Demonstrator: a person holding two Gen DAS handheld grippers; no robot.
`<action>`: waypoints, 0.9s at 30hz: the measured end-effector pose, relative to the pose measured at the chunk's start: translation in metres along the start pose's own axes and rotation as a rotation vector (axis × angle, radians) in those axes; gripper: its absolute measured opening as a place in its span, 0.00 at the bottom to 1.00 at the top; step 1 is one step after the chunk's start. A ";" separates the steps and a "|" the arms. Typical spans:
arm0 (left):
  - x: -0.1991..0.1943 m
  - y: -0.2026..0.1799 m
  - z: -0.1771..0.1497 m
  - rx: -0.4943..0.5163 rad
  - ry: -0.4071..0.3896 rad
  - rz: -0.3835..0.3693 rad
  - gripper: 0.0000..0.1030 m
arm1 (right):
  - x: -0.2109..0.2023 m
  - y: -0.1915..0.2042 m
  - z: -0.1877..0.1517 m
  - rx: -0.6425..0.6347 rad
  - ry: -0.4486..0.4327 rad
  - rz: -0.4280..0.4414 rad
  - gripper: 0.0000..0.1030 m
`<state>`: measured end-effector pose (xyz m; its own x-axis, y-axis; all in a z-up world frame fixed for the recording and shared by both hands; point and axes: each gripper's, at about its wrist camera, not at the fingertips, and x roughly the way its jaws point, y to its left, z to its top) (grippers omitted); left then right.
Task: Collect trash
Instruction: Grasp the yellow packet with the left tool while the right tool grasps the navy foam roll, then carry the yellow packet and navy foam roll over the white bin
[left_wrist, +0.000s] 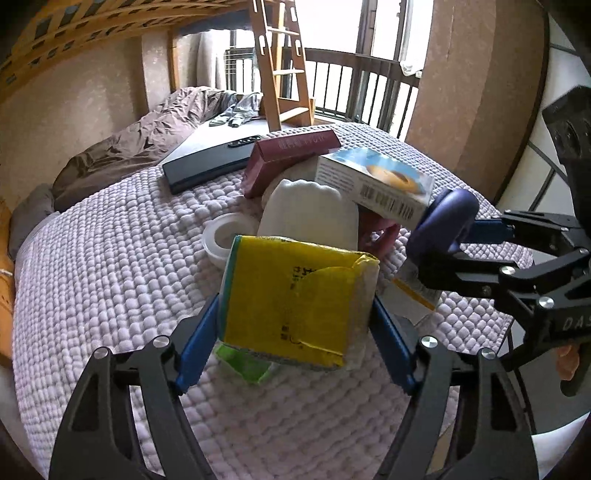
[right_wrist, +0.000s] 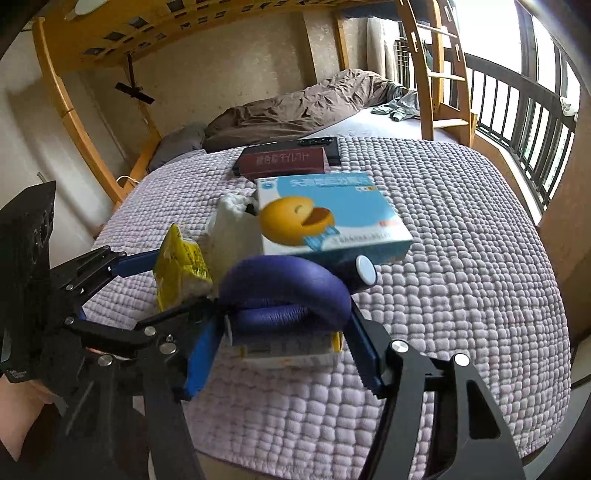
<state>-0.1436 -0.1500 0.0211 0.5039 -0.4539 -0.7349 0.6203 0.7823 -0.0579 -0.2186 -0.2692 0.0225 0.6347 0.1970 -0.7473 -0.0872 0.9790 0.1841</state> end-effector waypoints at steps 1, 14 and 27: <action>-0.002 0.000 -0.001 -0.013 0.002 0.005 0.76 | -0.002 0.000 -0.001 0.002 0.002 0.006 0.61; -0.026 -0.014 -0.022 -0.117 0.023 0.058 0.76 | -0.026 -0.005 -0.024 0.031 0.024 0.024 0.61; -0.034 -0.030 -0.043 -0.169 0.061 0.119 0.76 | -0.031 0.004 -0.057 0.015 0.091 0.032 0.61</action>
<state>-0.2052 -0.1395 0.0186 0.5274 -0.3313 -0.7824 0.4462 0.8916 -0.0768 -0.2822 -0.2687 0.0099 0.5590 0.2324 -0.7959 -0.0938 0.9715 0.2178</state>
